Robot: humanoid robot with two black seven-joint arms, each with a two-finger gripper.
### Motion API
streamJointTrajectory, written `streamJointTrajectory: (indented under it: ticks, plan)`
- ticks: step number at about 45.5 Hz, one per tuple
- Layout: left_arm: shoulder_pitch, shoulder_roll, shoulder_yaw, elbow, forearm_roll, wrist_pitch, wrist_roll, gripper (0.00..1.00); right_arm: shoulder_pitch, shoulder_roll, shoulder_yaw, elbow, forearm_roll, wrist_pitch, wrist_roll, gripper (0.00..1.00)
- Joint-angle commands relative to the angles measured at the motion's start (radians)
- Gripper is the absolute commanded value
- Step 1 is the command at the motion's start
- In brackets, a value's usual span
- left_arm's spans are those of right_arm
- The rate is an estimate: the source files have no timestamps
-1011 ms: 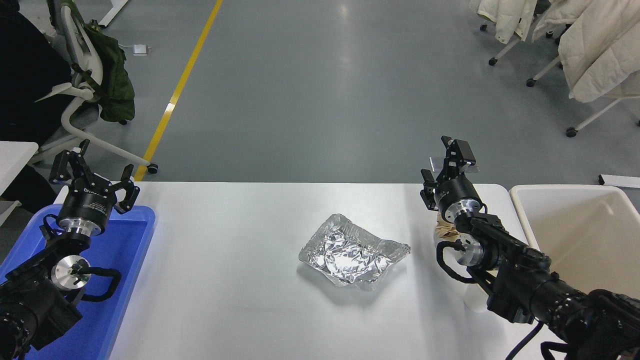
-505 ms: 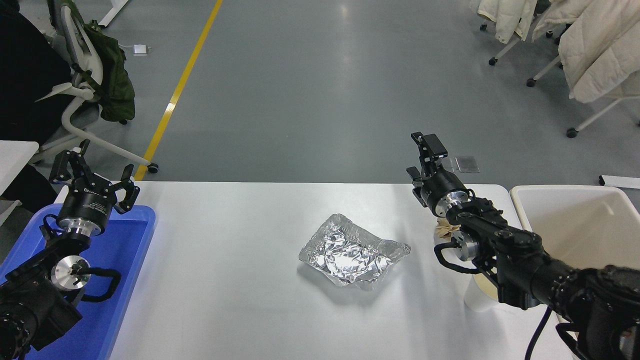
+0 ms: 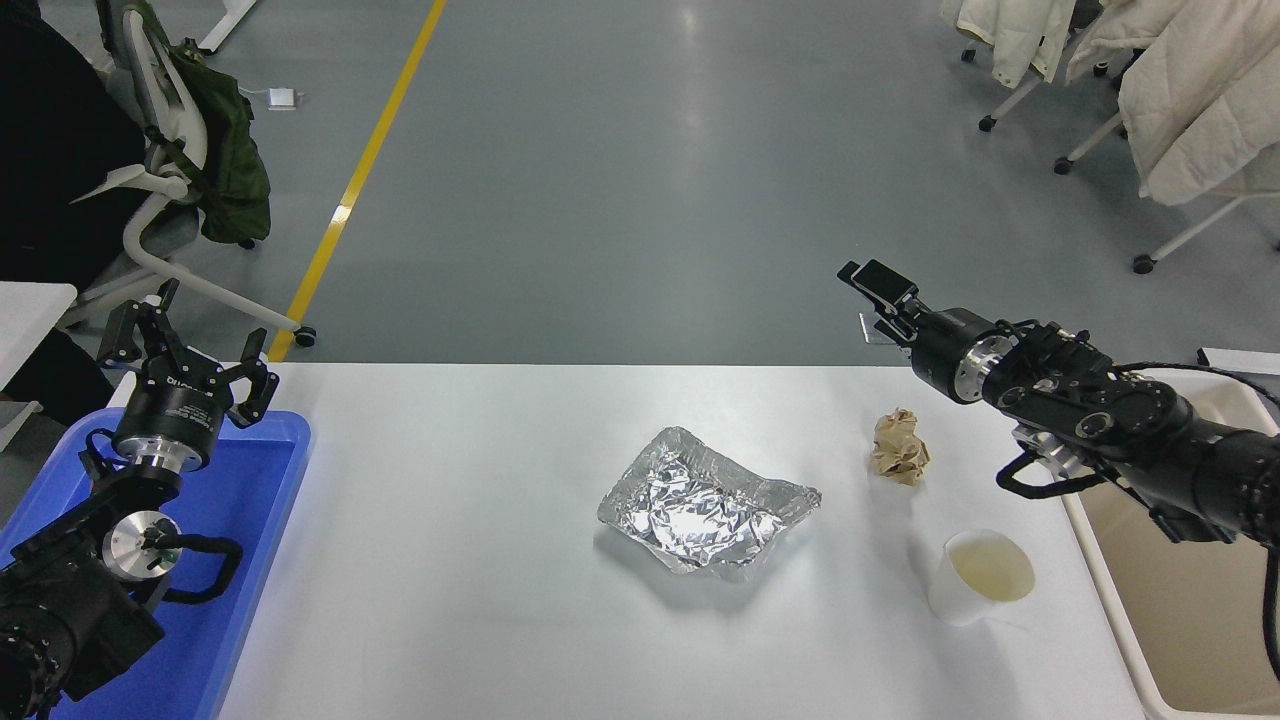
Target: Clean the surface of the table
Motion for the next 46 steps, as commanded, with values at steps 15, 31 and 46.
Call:
streamJointTrajectory:
  ticks: [15,31,46]
  plan:
    - [0.000,0.000,0.000,0.000,0.000,0.000,0.000,1.00,0.059,-0.327,-0.060,0.065,-0.199,0.185,-0.007,1.00]
    - [0.000,0.000,0.000,0.000,0.000,0.000,0.000,1.00,0.062,-0.615,-0.061,0.300,-0.503,0.191,-0.006,1.00]
    - [0.000,0.000,0.000,-0.001,0.000,-0.001,0.000,1.00,0.059,-0.923,-0.060,0.503,-0.828,0.196,-0.009,1.00]
